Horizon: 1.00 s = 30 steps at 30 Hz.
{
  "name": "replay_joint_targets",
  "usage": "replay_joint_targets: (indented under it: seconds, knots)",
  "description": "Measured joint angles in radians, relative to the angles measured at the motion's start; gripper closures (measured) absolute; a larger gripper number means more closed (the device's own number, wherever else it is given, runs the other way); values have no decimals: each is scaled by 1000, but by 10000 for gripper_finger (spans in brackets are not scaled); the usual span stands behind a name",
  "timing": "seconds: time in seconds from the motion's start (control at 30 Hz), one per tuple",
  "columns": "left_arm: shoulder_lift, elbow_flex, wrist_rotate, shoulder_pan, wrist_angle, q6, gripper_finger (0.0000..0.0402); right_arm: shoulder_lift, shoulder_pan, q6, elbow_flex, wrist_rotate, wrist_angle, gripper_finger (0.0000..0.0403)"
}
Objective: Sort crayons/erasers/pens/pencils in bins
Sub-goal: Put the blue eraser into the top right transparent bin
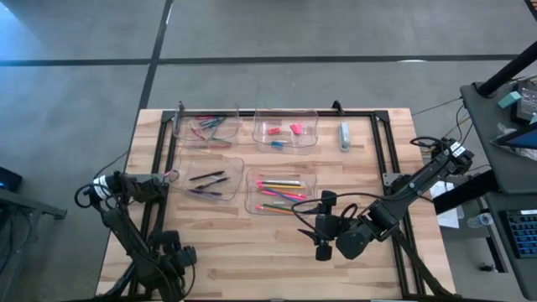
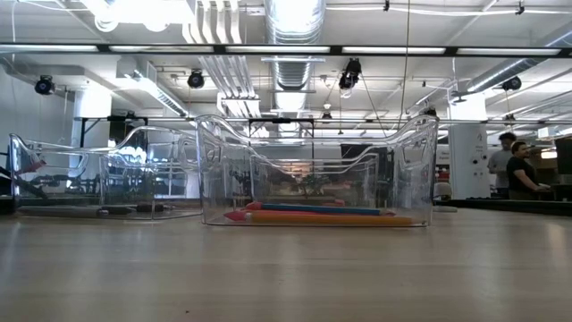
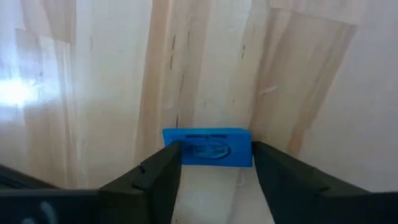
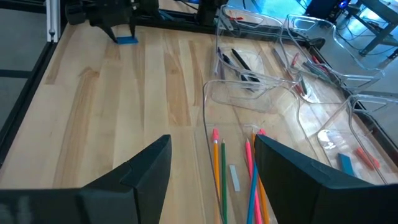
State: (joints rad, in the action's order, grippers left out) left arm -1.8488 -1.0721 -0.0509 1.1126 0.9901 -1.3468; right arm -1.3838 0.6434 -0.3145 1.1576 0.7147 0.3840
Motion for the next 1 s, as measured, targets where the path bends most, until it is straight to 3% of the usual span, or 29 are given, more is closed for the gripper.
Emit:
replay_joint_targets:
  seconds: [0.43,0.67,1.0]
  knots:
    - [5,-1,-3,-5,-21,0,389,0,0,0,0,0,0,184]
    - [84,1,-23,-13,-25,-8,400,0,0,0,0,0,0,184]
    - [269,-14,-388,-20,-105,69,401,0,0,-9,0,-3,0,184]
